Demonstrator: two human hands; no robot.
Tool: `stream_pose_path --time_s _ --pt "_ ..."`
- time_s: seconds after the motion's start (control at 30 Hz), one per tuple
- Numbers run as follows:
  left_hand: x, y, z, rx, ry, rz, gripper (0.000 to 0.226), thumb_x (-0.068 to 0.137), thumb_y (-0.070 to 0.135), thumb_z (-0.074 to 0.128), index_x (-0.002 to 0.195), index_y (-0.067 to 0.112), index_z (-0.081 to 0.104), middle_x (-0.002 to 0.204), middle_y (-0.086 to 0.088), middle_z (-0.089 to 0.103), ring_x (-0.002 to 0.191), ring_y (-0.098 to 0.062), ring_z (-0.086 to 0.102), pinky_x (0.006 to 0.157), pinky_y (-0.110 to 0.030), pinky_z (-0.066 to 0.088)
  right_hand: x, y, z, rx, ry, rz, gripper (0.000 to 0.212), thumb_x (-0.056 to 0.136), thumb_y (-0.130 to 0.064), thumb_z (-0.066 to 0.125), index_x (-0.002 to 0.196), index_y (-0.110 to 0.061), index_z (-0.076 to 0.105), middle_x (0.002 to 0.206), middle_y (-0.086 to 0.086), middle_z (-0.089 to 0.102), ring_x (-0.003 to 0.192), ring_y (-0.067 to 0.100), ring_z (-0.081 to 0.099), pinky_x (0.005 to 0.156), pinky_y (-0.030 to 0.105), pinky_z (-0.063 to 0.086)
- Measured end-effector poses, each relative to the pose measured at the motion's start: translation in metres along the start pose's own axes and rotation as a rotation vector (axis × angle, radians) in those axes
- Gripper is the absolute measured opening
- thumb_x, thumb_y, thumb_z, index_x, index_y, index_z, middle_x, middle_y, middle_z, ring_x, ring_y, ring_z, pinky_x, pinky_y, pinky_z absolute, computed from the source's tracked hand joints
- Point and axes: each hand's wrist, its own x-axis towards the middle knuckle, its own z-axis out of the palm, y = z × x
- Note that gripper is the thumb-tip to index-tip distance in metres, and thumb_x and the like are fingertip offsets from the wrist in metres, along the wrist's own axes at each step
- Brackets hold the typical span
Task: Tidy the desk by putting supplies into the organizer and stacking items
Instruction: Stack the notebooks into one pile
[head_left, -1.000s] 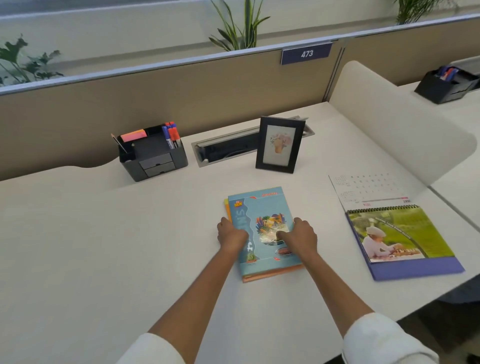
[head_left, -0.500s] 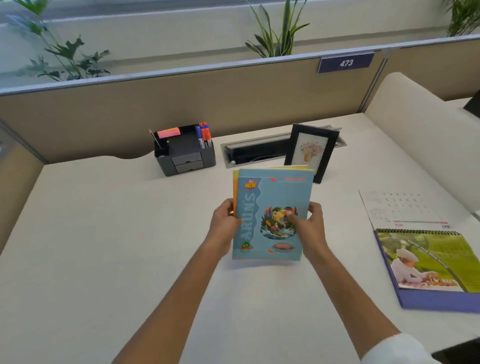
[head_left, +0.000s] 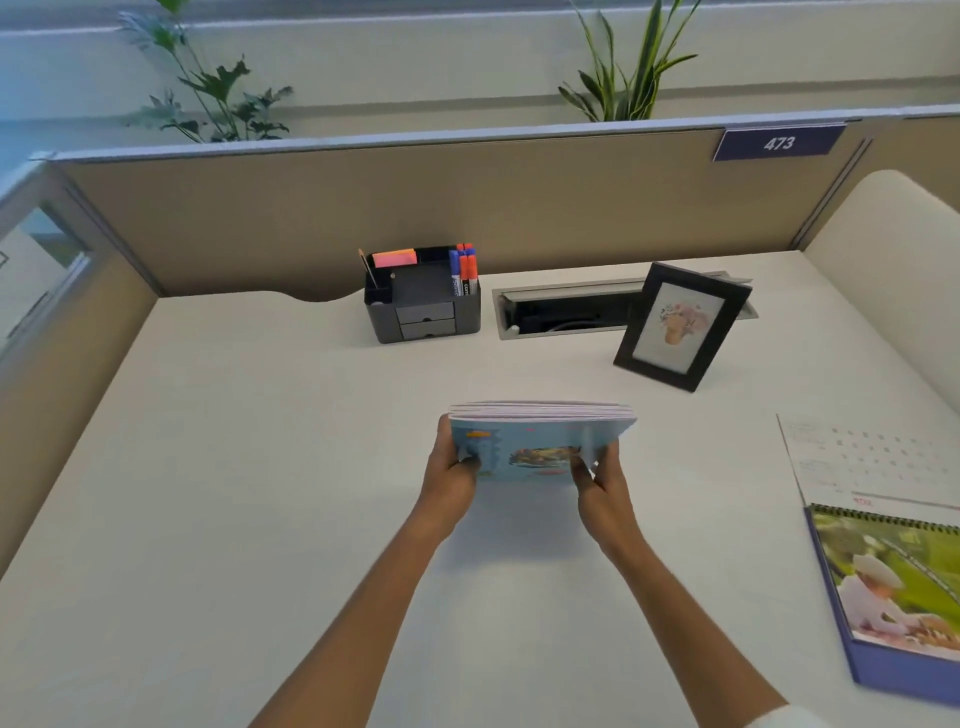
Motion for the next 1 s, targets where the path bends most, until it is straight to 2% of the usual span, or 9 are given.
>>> stream_pose_path --time_s 0.07,0.17,0.23,0.37,0.5,0.6,0.67,0.77,1.0 --pt "0.008 -0.012 -0.001 0.008 -0.020 -0.036 0.062 0.082 -0.022 0.037 0.111 0.032 0.049 0.115 0.002 0.061 0.105 -0.011 0.058 0.084 -0.024 0.052 0.004 0.010 0.000 -0.051 -0.023 0.027 0.045 0.099 -0.005 0.045 0.125 -0.041 0.036 0.121 -0.018 0.052 0.112 0.003 0.050 0.098 0.022 0.038" --pt "0.020 -0.040 -0.009 0.130 -0.058 -0.088 0.056 0.088 -0.012 0.043 0.116 0.037 0.048 0.121 0.005 0.060 0.116 -0.014 0.054 0.096 -0.033 0.047 0.011 0.024 0.000 -0.186 -0.069 0.060 0.041 0.098 -0.003 0.043 0.135 -0.021 0.036 0.122 -0.008 0.051 0.115 0.016 0.050 0.091 0.023 0.036" --pt "0.025 -0.054 -0.014 0.209 -0.060 -0.124 0.046 0.090 -0.005 0.045 0.121 0.029 0.049 0.121 0.005 0.061 0.118 -0.018 0.053 0.099 -0.039 0.045 0.018 0.028 0.001 -0.276 -0.071 0.053 0.040 0.099 -0.006 0.042 0.138 -0.011 0.035 0.122 0.000 0.055 0.111 0.024 0.053 0.086 0.026 0.037" --pt "0.030 -0.060 -0.018 0.296 0.045 -0.111 0.027 0.093 0.001 0.051 0.114 0.017 0.053 0.105 0.004 0.064 0.100 -0.020 0.059 0.087 -0.038 0.048 0.035 0.029 0.008 -0.427 -0.071 0.064 0.024 0.099 -0.009 0.044 0.123 -0.009 0.043 0.114 0.006 0.062 0.101 0.032 0.060 0.077 0.033 0.044" --pt "0.032 -0.057 -0.047 0.289 0.113 -0.106 0.023 0.093 0.005 0.055 0.110 0.020 0.054 0.102 0.003 0.067 0.095 -0.018 0.063 0.077 -0.023 0.050 0.039 0.023 0.031 -0.518 -0.135 0.015 0.006 0.100 -0.017 0.043 0.105 -0.019 0.042 0.100 0.001 0.063 0.086 0.029 0.062 0.066 0.034 0.044" --pt "0.029 -0.051 -0.087 0.238 0.169 -0.196 0.023 0.093 0.006 0.055 0.110 0.020 0.056 0.105 0.001 0.069 0.096 -0.018 0.065 0.075 -0.030 0.055 0.044 0.013 0.068 -0.542 -0.208 0.016 0.012 0.098 -0.018 0.045 0.110 -0.016 0.046 0.100 0.004 0.066 0.085 0.030 0.062 0.064 0.033 0.042" --pt "0.027 -0.046 -0.119 0.219 0.224 -0.270 0.024 0.093 0.005 0.055 0.110 0.021 0.057 0.103 0.000 0.069 0.092 -0.021 0.067 0.063 -0.035 0.056 0.046 0.007 0.099 -0.542 -0.292 0.038 0.013 0.097 -0.017 0.044 0.110 -0.015 0.046 0.100 0.007 0.067 0.084 0.032 0.063 0.065 0.035 0.047" --pt "0.026 -0.040 -0.166 0.211 0.327 -0.342 0.023 0.091 0.003 0.056 0.109 0.018 0.058 0.098 -0.004 0.070 0.087 -0.024 0.067 0.054 -0.036 0.057 0.052 -0.001 0.148 -0.525 -0.410 0.101 0.017 0.094 -0.016 0.043 0.110 -0.013 0.048 0.100 0.011 0.065 0.084 0.035 0.064 0.071 0.047 0.055" --pt "0.054 -0.035 -0.254 0.235 0.457 -0.473 0.018 0.088 0.006 0.062 0.106 0.006 0.065 0.090 -0.011 0.069 0.074 -0.022 0.065 0.044 -0.028 0.055 0.078 -0.027 0.245 -0.531 -0.564 0.192 0.029 0.089 -0.019 0.046 0.113 -0.005 0.053 0.113 0.017 0.064 0.099 0.036 0.062 0.084 0.045 0.053"
